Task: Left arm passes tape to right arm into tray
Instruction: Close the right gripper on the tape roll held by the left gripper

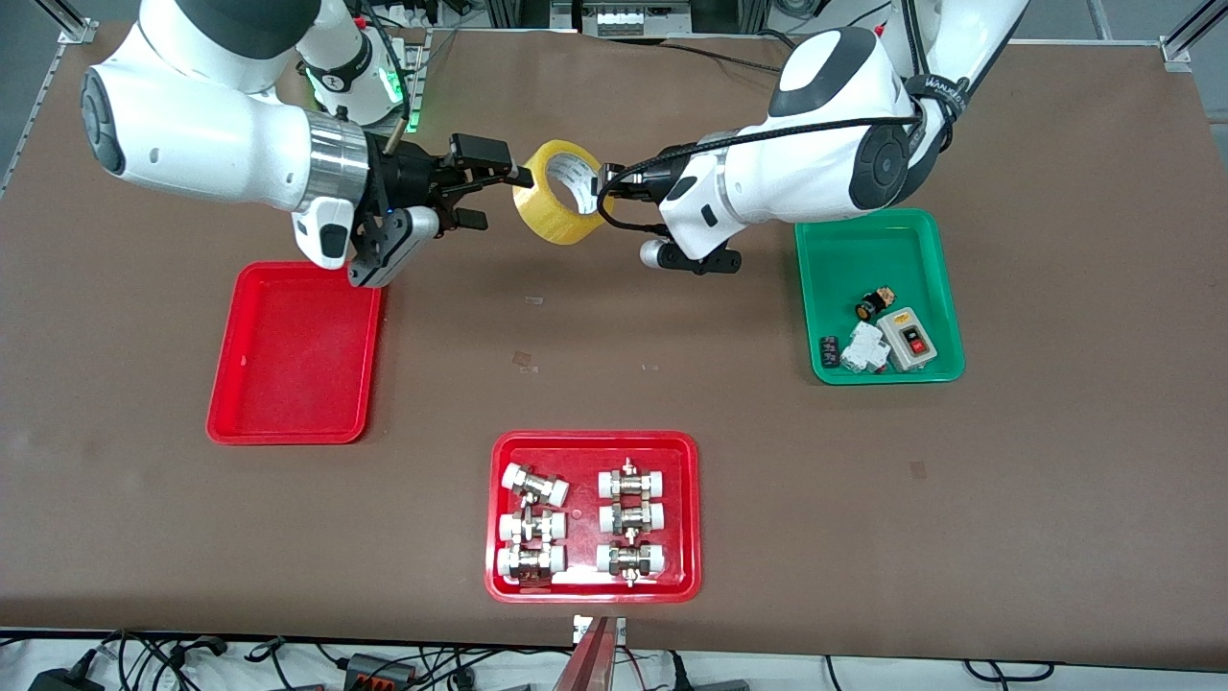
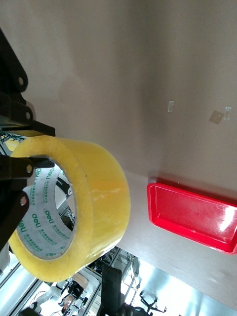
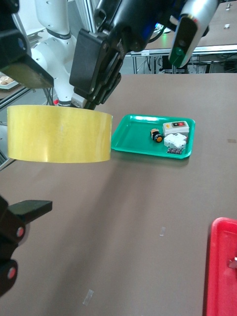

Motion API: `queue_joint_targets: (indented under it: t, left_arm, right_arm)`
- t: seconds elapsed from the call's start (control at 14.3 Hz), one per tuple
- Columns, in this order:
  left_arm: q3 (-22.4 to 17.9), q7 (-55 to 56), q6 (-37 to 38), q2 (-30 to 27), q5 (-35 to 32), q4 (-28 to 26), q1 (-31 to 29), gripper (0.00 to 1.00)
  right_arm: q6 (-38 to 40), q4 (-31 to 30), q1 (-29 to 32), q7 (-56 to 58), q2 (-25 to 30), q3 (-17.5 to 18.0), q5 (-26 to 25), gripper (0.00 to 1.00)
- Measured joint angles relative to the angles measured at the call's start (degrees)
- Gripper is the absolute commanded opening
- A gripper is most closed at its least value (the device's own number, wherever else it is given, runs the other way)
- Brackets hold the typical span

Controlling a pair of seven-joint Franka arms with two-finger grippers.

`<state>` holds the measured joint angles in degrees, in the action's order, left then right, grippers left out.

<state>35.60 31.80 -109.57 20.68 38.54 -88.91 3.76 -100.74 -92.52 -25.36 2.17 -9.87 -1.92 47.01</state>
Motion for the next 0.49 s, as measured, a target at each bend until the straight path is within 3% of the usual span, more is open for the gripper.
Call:
queue_joint_targets:
  t: [0.49]
  left_arm:
    - [0.0, 0.0, 0.6, 0.0, 0.0, 0.0, 0.0, 0.00]
  right_arm:
    - [0.0, 0.0, -2.2, -4.5, -1.7, -0.1, 0.0, 1.00]
